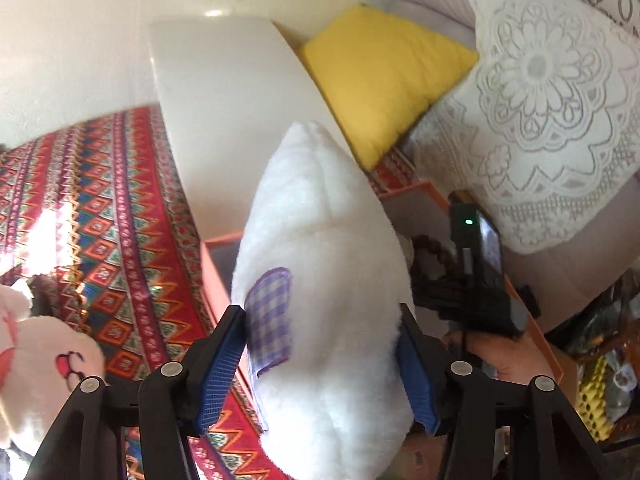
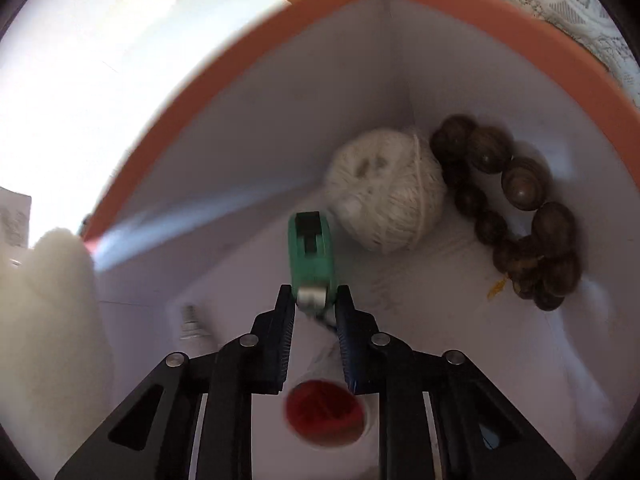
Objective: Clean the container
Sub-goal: 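Carry the plush and tape dispenser out and release them on the blanket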
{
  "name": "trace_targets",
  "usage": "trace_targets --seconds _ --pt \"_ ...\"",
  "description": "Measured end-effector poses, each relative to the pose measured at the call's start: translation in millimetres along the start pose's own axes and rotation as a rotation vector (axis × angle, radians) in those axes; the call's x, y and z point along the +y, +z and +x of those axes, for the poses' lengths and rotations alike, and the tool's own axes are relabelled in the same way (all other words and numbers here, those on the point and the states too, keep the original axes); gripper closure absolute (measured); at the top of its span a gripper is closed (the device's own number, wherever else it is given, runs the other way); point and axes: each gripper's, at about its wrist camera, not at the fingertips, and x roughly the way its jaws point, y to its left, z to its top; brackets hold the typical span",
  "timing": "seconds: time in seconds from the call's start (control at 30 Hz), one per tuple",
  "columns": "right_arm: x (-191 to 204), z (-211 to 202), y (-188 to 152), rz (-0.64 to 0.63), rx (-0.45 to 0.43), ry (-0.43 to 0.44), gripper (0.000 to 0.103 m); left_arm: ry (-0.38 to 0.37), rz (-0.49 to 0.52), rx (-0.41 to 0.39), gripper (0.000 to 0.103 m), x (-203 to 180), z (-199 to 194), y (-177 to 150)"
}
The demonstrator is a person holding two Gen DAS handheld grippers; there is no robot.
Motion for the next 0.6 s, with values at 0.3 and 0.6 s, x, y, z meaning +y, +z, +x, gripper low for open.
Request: trace_targets --seconds 0.3,0.6 --pt "69.2 -29.4 -42.2 -0.227 0.014 0.009 0.082 -0.040 -0.037 0.037 0.046 29.7 6.0 -5.8" --pt "82.2 -25.8 -46.6 -0.223 0.053 0.181 0.101 -0.069 -0.052 0.233 0.011 20.0 73.5 -15.3"
